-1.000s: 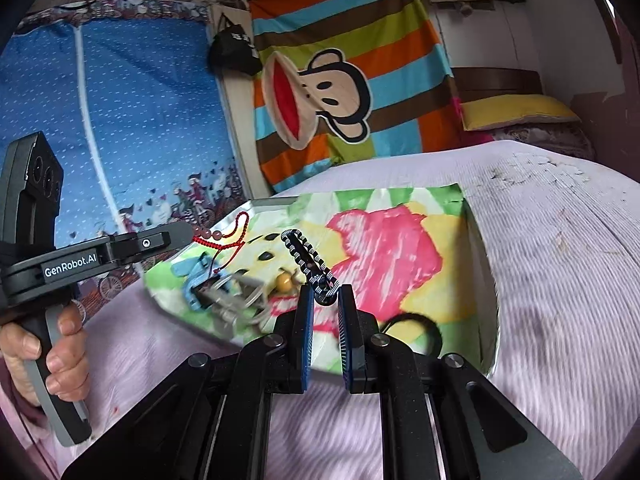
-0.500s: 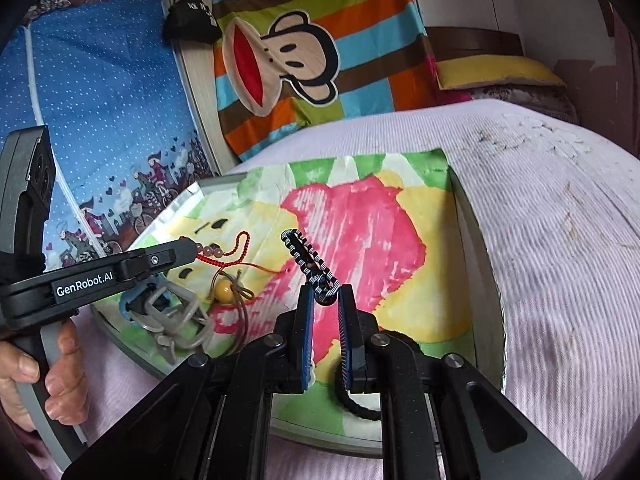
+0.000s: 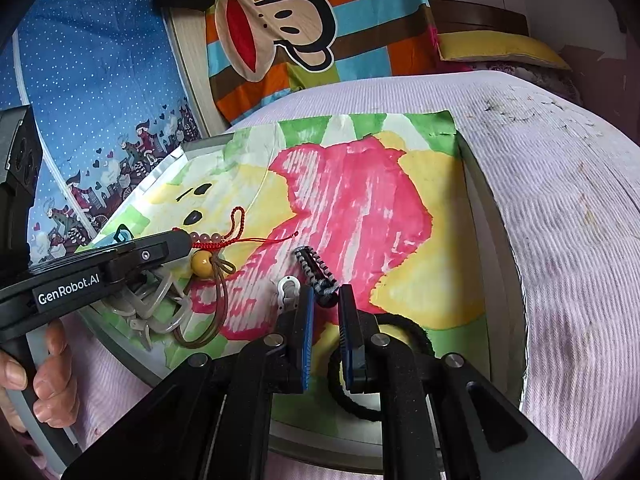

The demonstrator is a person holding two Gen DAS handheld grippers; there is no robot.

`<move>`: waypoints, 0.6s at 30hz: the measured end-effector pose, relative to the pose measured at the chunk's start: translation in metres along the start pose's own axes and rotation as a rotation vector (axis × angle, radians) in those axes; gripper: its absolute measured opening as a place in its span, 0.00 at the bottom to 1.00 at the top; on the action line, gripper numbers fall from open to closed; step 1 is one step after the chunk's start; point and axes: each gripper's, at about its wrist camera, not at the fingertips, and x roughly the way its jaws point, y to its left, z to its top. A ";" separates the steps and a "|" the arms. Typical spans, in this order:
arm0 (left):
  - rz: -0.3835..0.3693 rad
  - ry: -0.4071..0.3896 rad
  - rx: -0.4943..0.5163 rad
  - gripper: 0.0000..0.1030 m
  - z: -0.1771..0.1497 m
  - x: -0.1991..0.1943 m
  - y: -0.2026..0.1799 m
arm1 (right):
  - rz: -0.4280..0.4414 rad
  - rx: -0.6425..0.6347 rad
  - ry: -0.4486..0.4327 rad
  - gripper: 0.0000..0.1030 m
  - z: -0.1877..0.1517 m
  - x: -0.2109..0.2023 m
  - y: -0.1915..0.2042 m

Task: Organize jewelry
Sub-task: 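Carry the red cord and beaded strip into the tray and open both tools, then withdraw both tools from the tray toward the silver ring on the bed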

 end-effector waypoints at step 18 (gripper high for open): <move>-0.029 -0.166 -0.001 0.54 -0.022 -0.041 0.007 | -0.007 -0.002 -0.157 0.44 -0.008 -0.043 -0.007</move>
